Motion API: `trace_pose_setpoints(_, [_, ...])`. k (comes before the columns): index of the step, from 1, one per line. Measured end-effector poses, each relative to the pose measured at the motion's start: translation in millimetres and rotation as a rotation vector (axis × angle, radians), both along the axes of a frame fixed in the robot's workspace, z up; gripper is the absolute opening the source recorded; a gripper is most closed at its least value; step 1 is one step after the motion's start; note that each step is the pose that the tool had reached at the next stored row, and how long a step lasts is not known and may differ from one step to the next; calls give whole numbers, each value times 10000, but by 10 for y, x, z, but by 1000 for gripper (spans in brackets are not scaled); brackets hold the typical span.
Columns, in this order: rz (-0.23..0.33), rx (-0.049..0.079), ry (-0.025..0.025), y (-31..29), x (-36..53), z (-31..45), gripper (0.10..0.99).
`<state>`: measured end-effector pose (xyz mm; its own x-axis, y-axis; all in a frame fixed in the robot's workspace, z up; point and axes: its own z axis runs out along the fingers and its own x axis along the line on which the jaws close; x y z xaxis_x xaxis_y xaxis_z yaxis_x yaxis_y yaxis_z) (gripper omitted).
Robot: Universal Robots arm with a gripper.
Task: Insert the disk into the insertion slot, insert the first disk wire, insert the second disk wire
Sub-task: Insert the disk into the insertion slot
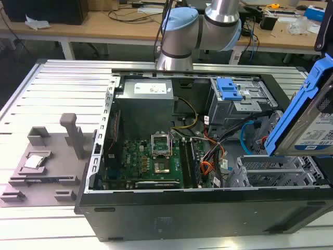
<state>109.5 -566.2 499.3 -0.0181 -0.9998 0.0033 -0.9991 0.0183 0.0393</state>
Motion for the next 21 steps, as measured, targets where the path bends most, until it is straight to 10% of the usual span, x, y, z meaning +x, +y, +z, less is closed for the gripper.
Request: trace_pose_setpoints(21, [0, 0, 0, 0, 0, -191, 369])
